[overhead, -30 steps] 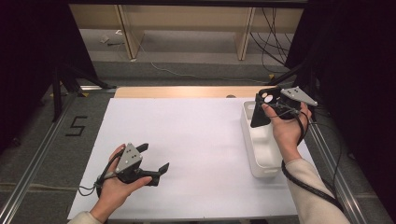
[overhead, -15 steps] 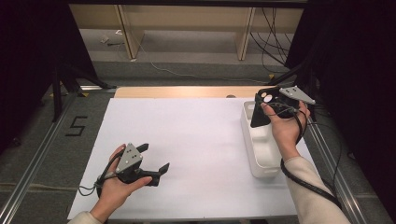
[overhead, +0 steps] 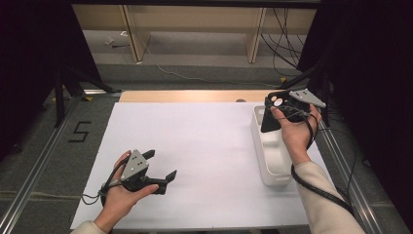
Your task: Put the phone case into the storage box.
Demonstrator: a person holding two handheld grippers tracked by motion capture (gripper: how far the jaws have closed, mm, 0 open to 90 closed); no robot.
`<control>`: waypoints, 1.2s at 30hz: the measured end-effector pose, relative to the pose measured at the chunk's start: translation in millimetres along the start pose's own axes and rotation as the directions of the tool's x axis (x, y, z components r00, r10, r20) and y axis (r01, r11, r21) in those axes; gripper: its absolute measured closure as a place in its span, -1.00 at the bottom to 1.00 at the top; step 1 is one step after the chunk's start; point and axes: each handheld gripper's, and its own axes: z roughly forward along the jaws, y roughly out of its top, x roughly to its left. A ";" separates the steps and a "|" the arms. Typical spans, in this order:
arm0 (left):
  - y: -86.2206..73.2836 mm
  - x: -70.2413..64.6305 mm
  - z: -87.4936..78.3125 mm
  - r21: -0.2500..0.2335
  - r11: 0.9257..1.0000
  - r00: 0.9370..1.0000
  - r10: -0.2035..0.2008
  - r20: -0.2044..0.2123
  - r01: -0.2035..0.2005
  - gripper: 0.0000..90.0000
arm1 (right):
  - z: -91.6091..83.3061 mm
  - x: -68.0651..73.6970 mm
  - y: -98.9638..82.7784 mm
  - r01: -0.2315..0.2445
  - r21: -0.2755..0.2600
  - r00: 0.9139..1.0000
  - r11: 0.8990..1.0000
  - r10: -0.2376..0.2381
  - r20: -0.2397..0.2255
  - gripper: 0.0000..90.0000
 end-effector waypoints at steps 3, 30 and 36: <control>0.0 -0.1 0.1 0.000 1.000 1.000 -0.001 0.000 0.001 -0.95 | 1.5 0.0 0.0 0.001 0.005 1.000 1.000 -0.001 0.003 -0.66; -0.6 -0.2 0.8 0.003 1.000 1.000 -0.002 0.005 0.002 -0.95 | 13.5 1.0 -2.2 0.004 0.026 1.000 1.000 -0.004 0.015 -0.66; -0.6 -0.2 0.9 0.002 1.000 1.000 -0.003 0.005 0.003 -0.95 | 15.8 1.0 -1.8 0.005 0.028 1.000 1.000 -0.006 0.017 -0.66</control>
